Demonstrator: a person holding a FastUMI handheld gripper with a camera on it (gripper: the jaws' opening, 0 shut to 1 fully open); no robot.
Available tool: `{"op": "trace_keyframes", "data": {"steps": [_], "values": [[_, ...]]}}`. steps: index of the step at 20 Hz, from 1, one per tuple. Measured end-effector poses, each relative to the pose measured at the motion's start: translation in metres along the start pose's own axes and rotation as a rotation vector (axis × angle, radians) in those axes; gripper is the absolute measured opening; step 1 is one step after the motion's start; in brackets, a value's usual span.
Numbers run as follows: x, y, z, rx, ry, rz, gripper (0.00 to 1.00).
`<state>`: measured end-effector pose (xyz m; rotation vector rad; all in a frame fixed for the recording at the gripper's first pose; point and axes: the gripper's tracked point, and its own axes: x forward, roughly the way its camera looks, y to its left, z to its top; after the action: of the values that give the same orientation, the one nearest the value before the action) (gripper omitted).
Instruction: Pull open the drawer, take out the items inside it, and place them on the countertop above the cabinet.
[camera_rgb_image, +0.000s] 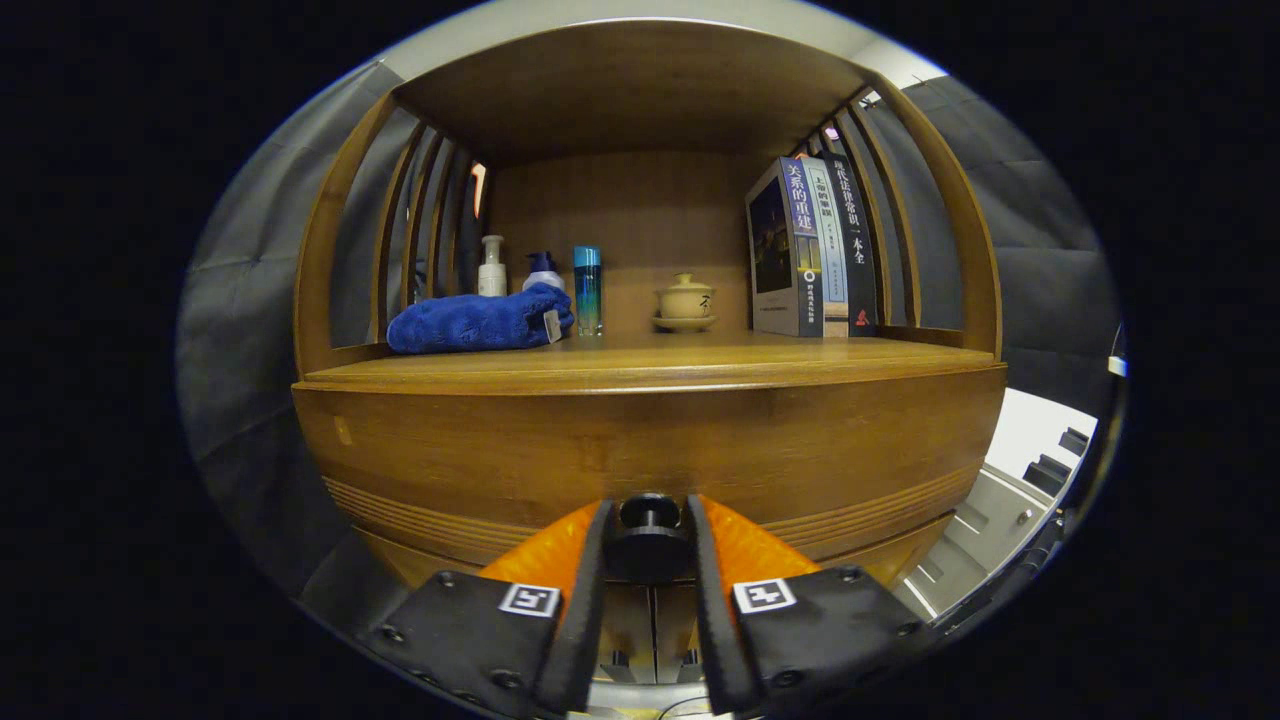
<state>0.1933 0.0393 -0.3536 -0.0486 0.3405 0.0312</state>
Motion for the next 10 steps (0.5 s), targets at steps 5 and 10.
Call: {"op": "trace_keyframes", "data": {"steps": [5, 10], "values": [[-0.003, -0.001, -0.001, 0.04, 0.021, 0.0, 0.37], [-0.039, 0.001, -0.007, 0.022, 0.018, 0.009, 0.36]]}}
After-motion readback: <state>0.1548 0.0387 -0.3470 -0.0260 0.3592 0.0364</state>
